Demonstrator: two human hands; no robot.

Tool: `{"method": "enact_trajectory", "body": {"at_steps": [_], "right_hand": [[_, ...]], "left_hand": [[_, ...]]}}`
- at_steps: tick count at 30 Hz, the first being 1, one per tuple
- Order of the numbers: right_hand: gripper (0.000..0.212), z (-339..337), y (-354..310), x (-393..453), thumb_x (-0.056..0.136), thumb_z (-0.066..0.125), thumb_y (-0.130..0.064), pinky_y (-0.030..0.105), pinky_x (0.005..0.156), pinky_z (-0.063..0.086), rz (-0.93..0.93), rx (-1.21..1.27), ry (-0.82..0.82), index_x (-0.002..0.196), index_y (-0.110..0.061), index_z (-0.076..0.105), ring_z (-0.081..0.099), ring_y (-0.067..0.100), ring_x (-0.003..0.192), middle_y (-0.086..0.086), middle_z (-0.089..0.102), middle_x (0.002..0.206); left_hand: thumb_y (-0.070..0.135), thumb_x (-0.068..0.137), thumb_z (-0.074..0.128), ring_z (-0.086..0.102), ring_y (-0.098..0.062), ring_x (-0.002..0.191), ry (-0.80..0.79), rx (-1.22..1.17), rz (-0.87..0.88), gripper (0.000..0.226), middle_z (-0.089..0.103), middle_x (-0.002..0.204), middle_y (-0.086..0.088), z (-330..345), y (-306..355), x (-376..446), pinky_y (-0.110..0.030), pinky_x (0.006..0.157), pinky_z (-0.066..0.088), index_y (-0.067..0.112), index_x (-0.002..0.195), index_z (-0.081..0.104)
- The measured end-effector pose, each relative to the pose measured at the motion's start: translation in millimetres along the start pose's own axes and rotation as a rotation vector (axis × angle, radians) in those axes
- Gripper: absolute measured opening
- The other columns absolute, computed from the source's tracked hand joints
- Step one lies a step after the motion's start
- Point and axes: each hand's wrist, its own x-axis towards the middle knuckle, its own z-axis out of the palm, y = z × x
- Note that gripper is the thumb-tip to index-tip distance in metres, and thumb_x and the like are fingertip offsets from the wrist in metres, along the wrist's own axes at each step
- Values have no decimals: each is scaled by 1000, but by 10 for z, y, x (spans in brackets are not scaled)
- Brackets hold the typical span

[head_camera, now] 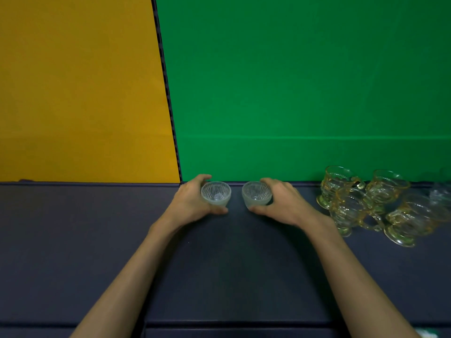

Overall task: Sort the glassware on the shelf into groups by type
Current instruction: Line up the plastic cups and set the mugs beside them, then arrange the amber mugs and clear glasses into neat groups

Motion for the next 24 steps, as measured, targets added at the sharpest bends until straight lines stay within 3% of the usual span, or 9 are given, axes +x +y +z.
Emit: {"method": "enact_trajectory", "body": {"at_steps": [4,9,12,18,24], "right_hand": [[89,-24,-50,-90,83,64,-65,41,107,38,1,-90,48,153,-19,34,42,25,137,4,44,152],[58,-115,-209,-285,91,57,-55,40,93,46,-60,-195,205,137,-21,55,56,26,118,2,59,131],[41,-196,-285,-471,93,57,-45,39,87,47,-58,-228,287,126,-21,62,59,28,110,2,63,120],[42,-359,-176,-1016,94,58,-37,39,92,46,65,-287,361,131,-18,61,58,29,116,4,64,125],[41,-555,113,-1580,93,59,-35,38,88,46,209,-307,380,132,-21,59,56,29,118,2,62,127]], "left_hand": [[60,70,79,49,-19,129,79,87,84,88,51,145,5,-100,73,-72,-44,103,46,31,145,43],[53,90,59,48,-19,131,196,282,293,56,48,147,5,-152,302,-266,-41,101,44,32,141,51],[53,92,55,48,-24,131,197,355,377,53,49,147,1,-125,467,-381,-42,101,43,28,139,55],[53,85,46,57,-28,117,154,354,528,51,61,133,1,58,791,-523,-42,93,44,27,125,66],[53,93,52,52,-24,124,106,322,626,49,56,139,4,425,1174,-738,-41,100,40,29,136,58]]}}
